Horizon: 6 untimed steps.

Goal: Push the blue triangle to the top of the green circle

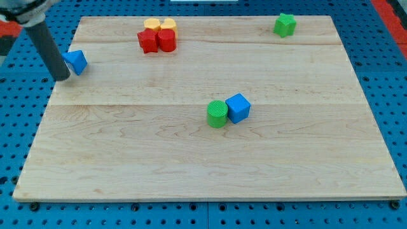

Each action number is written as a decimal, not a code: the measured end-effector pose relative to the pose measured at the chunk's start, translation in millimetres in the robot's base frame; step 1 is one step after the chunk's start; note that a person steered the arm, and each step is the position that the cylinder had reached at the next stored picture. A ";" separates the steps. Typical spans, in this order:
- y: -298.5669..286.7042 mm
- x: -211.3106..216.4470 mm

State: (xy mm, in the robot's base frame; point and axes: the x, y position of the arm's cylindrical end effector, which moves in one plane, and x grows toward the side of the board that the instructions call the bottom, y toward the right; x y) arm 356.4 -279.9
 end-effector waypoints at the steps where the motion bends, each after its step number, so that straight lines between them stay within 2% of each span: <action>1: -21.0 -49.2; 2: 60.3 -37.6; 3: 77.4 3.3; 4: 38.7 -34.4; 5: -9.8 1.5; 6: 52.2 24.1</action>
State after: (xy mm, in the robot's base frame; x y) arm 380.5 -227.7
